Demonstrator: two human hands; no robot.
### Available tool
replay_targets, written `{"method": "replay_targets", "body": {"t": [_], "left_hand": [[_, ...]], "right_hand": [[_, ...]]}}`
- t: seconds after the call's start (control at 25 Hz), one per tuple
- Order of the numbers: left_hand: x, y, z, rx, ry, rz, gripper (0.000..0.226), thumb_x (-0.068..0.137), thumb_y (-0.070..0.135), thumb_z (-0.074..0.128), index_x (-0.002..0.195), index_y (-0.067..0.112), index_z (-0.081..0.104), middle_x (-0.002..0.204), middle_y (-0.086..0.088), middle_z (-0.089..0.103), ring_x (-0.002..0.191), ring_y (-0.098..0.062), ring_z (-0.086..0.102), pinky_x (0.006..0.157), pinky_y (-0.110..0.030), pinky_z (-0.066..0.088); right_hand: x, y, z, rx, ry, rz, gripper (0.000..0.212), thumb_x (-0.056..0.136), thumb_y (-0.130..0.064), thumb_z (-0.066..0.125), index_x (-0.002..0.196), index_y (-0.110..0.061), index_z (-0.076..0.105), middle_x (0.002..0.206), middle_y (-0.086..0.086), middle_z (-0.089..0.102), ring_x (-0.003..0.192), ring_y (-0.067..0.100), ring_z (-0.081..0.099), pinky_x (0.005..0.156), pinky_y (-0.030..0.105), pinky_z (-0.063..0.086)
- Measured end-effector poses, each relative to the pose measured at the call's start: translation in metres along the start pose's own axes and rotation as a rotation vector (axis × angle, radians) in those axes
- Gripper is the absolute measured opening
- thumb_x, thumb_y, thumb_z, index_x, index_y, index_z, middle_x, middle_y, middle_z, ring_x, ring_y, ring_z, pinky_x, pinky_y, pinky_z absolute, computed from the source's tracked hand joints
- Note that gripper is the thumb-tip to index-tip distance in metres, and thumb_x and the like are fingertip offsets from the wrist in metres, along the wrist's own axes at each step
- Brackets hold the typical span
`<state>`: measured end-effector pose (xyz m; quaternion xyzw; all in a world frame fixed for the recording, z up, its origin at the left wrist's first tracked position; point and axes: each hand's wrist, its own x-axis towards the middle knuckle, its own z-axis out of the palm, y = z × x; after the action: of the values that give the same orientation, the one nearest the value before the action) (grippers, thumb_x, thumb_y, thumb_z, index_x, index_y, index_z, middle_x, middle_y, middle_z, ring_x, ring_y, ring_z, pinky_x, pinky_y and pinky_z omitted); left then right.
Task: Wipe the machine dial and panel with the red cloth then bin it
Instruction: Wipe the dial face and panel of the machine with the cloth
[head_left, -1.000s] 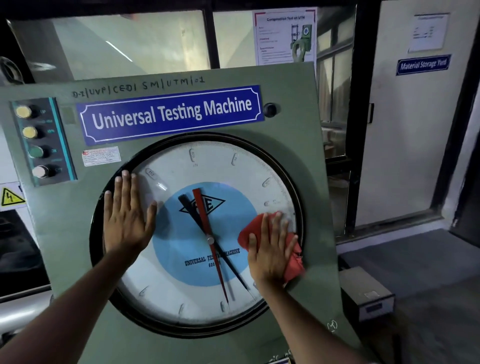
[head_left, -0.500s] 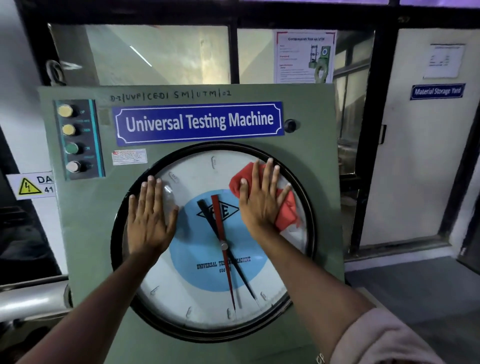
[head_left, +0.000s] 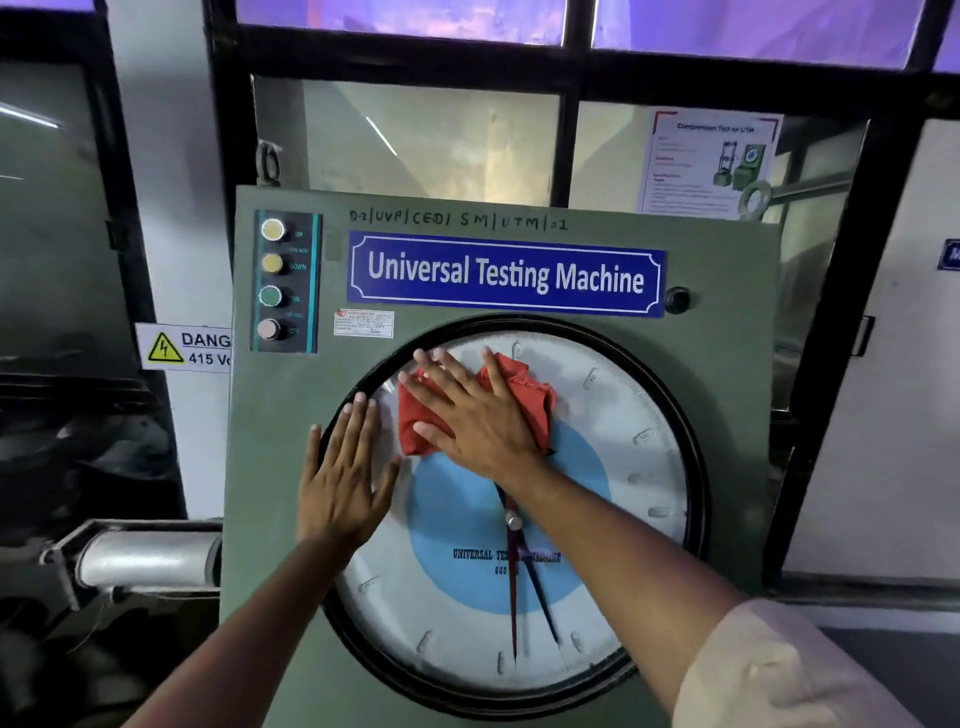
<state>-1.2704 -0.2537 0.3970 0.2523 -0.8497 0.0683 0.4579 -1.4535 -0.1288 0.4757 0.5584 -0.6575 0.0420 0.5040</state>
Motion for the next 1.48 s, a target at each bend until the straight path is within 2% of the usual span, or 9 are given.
{"method": "replay_targets", "body": {"t": [0.08, 0.24, 0.44, 0.64, 0.84, 0.96, 1.04, 1.24, 1.48], "left_hand": [[0.007, 0.001, -0.001, 0.001, -0.011, 0.023, 0.079, 0.103, 0.055, 0.034, 0.17, 0.015, 0.019, 0.178, -0.001, 0.016, 0.163, -0.02, 0.021, 0.133, -0.051, 0.015], [0.039, 0.011, -0.006, -0.015, -0.022, 0.068, 0.081, 0.105, 0.056, 0.035, 0.171, 0.018, 0.008, 0.179, 0.0, 0.005, 0.166, -0.018, 0.007, 0.135, -0.047, 0.008], [0.073, 0.015, -0.011, -0.079, -0.037, 0.018, 0.084, 0.106, 0.058, 0.034, 0.171, 0.021, -0.005, 0.179, 0.003, -0.006, 0.166, -0.014, -0.007, 0.135, -0.043, 0.001], [0.071, 0.008, -0.015, -0.101, -0.065, 0.034, 0.084, 0.106, 0.057, 0.037, 0.17, 0.023, -0.005, 0.179, 0.004, -0.005, 0.166, -0.015, -0.006, 0.135, -0.042, 0.002], [0.07, -0.005, -0.03, -0.097, -0.131, 0.027, 0.085, 0.103, 0.062, 0.029, 0.17, 0.02, -0.001, 0.178, 0.003, -0.006, 0.166, -0.017, -0.005, 0.135, -0.045, 0.004], [0.081, -0.012, -0.049, -0.06, -0.136, 0.036, 0.087, 0.1, 0.066, 0.02, 0.171, 0.019, -0.001, 0.178, 0.001, -0.007, 0.166, -0.017, -0.005, 0.135, -0.046, 0.003], [0.092, -0.011, -0.066, -0.053, -0.122, 0.04, 0.086, 0.101, 0.066, 0.019, 0.171, 0.019, 0.0, 0.179, 0.001, -0.007, 0.166, -0.017, -0.006, 0.135, -0.046, 0.002], [0.112, -0.009, -0.119, 0.004, -0.094, 0.081, 0.083, 0.104, 0.062, 0.022, 0.171, 0.021, -0.003, 0.179, 0.0, -0.01, 0.165, -0.018, -0.009, 0.135, -0.045, -0.001], [0.073, -0.047, -0.213, 0.152, -0.086, -0.01, 0.083, 0.103, 0.064, 0.024, 0.171, 0.021, 0.004, 0.179, 0.002, 0.0, 0.165, -0.016, -0.001, 0.135, -0.044, 0.001]], "right_hand": [[0.0, 0.032, -0.007, -0.074, 0.02, 0.082, 0.072, 0.107, -0.068, 0.024, 0.171, -0.04, 0.007, 0.18, -0.001, -0.006, 0.167, 0.021, 0.002, 0.13, 0.067, -0.001], [-0.032, 0.105, -0.028, -0.127, 0.039, 0.582, 0.072, 0.105, -0.072, 0.012, 0.17, -0.043, 0.001, 0.18, 0.001, -0.009, 0.167, 0.027, 0.003, 0.126, 0.075, 0.001], [-0.023, 0.102, -0.031, -0.005, 0.058, 0.82, 0.066, 0.108, -0.066, 0.018, 0.169, -0.045, 0.009, 0.181, -0.004, 0.006, 0.167, 0.025, 0.007, 0.12, 0.081, 0.013], [0.037, 0.064, -0.025, -0.042, 0.03, 0.428, 0.064, 0.109, -0.067, 0.019, 0.169, -0.045, 0.011, 0.18, -0.008, 0.012, 0.167, 0.023, 0.009, 0.121, 0.082, 0.007], [0.05, 0.055, -0.031, -0.018, 0.024, 0.355, 0.065, 0.108, -0.062, 0.019, 0.158, -0.033, 0.048, 0.169, -0.005, 0.043, 0.159, 0.024, 0.037, 0.119, 0.075, 0.024], [0.052, 0.07, -0.05, 0.098, 0.134, 0.522, 0.059, 0.108, -0.057, 0.028, 0.133, -0.02, 0.068, 0.123, 0.007, 0.078, 0.115, 0.03, 0.073, 0.099, 0.055, 0.046], [0.059, 0.079, -0.068, 0.173, 0.229, 0.617, 0.05, 0.11, -0.053, 0.038, 0.123, -0.016, 0.069, 0.096, 0.008, 0.08, 0.087, 0.032, 0.075, 0.084, 0.048, 0.051], [0.082, 0.087, -0.117, 0.264, 0.213, 0.569, 0.05, 0.112, -0.05, 0.04, 0.144, -0.017, 0.059, 0.114, 0.011, 0.078, 0.098, 0.037, 0.073, 0.091, 0.052, 0.054], [0.116, 0.018, -0.148, 0.362, 0.072, 0.408, 0.056, 0.112, -0.056, 0.032, 0.145, -0.016, 0.053, 0.116, 0.016, 0.075, 0.099, 0.041, 0.074, 0.075, 0.043, 0.051]]}}
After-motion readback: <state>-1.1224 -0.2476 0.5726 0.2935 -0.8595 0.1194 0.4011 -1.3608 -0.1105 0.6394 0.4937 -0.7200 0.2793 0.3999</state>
